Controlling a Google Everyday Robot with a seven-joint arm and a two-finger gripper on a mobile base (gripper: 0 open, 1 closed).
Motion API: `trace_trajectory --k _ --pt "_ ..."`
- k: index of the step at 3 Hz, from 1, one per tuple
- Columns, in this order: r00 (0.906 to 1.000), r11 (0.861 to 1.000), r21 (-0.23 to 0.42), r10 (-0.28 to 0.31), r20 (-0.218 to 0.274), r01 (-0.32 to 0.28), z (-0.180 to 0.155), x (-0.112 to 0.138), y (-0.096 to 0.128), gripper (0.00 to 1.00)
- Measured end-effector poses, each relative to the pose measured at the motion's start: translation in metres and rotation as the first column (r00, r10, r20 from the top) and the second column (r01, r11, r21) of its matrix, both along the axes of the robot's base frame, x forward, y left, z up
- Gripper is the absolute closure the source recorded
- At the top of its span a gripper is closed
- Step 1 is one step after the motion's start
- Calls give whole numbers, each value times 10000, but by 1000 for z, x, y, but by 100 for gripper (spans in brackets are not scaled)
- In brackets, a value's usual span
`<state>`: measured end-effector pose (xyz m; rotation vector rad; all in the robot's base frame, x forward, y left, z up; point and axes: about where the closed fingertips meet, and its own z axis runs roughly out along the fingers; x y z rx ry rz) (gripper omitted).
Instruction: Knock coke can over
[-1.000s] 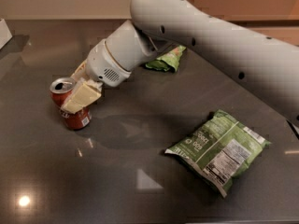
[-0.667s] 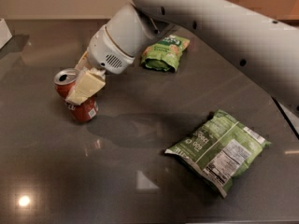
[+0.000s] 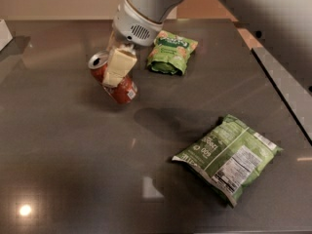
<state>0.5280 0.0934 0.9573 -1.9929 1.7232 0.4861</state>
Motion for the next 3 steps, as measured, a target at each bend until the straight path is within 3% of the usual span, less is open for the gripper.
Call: trace_trajectory --k 1,2,3 --pt "9991 9906 -1351 -157 397 209 -2 10 -41 100" --pt "9990 9660 -2573 -163 412 264 -16 8 -78 82" --pt "9991 9349 -3544 -48 430 197 -30 5 -97 58"
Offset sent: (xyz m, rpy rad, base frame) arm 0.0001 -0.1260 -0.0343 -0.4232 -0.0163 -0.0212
